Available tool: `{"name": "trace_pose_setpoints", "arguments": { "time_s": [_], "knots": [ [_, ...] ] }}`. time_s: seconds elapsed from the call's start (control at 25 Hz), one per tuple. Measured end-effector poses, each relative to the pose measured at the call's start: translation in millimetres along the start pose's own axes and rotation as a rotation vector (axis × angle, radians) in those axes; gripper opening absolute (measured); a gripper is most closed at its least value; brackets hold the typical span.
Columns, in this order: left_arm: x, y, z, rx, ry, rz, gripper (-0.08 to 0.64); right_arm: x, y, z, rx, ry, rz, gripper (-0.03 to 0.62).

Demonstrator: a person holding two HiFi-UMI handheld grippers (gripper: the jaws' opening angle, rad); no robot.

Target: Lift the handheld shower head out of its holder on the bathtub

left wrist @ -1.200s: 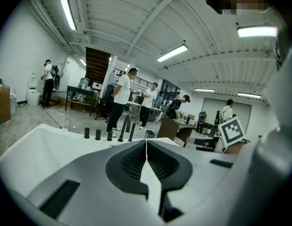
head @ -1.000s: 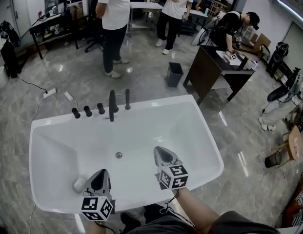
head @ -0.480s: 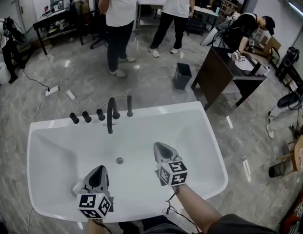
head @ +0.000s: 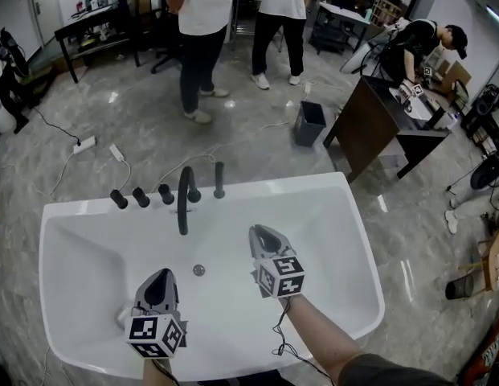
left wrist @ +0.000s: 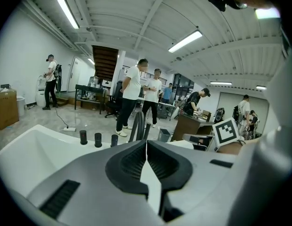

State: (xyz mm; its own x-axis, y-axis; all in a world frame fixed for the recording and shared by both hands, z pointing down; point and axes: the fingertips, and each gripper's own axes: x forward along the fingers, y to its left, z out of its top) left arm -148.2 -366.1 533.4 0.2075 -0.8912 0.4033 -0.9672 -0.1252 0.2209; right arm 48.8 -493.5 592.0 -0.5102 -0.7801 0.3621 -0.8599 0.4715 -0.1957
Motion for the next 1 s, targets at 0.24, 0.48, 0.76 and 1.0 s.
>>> {"name": "trace_pose_setpoints", "arguments": {
  "time_s": [0.24, 0.48, 0.76, 1.0],
  "knots": [
    [27, 9, -10, -0.038, 0.007, -0.012, 0.017, 40, -6, -16, -0.020, 0.032, -0.010, 0.038],
    [48, 20, -9, -0.019, 0.021, 0.004, 0.017, 76, -14, -24, -0.007, 0.044, -0.021, 0.179],
    [77, 36, -6, 0.014, 0.004, 0.035, 0.018, 124, -29, -37, -0.002, 0.069, -0.035, 0.219],
    [91, 43, -10, -0.007, -0.010, 0.049, 0.018, 164, -30, -39, -0.058, 0.065, -0.013, 0.219]
  ]
}}
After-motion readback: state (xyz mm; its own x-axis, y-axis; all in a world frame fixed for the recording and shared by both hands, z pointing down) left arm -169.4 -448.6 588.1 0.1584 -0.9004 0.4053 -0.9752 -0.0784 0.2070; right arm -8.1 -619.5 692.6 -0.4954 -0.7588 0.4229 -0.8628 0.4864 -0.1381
